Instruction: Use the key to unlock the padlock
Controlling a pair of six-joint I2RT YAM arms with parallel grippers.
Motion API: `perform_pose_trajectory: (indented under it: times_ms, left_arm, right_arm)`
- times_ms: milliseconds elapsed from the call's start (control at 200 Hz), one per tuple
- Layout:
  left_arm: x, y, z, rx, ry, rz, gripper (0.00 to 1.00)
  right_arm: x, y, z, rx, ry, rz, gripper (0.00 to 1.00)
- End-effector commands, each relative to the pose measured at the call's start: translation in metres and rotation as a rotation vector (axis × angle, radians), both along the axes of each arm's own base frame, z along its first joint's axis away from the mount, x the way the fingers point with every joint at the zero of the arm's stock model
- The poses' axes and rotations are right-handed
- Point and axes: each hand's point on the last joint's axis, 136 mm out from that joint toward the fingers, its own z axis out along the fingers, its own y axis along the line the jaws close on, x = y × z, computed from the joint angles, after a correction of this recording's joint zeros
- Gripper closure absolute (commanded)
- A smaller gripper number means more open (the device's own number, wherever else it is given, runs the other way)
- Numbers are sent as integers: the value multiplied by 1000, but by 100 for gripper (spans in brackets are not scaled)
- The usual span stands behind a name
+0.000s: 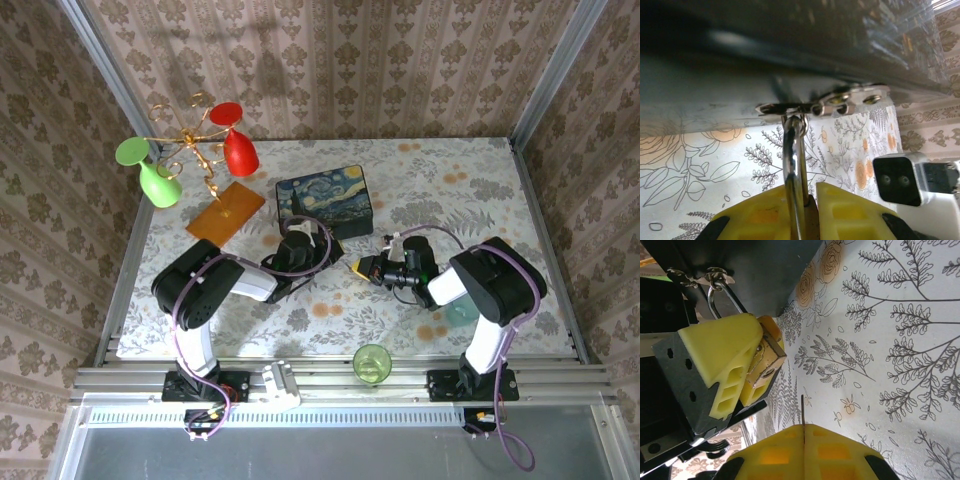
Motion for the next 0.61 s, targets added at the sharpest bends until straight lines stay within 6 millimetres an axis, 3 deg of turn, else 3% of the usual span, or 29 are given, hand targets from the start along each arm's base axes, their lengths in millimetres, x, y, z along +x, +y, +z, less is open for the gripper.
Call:
perform_pose_trajectory:
  times_ms: [0, 600]
  left_arm:
    - [6, -3, 32, -131, -38, 37, 100]
    - [8, 1, 46, -212, -51, 81, 100]
  right_arm:
    - [2, 5, 18, 76, -65, 9, 100]
    - [18, 8, 41, 167, -105, -38, 100]
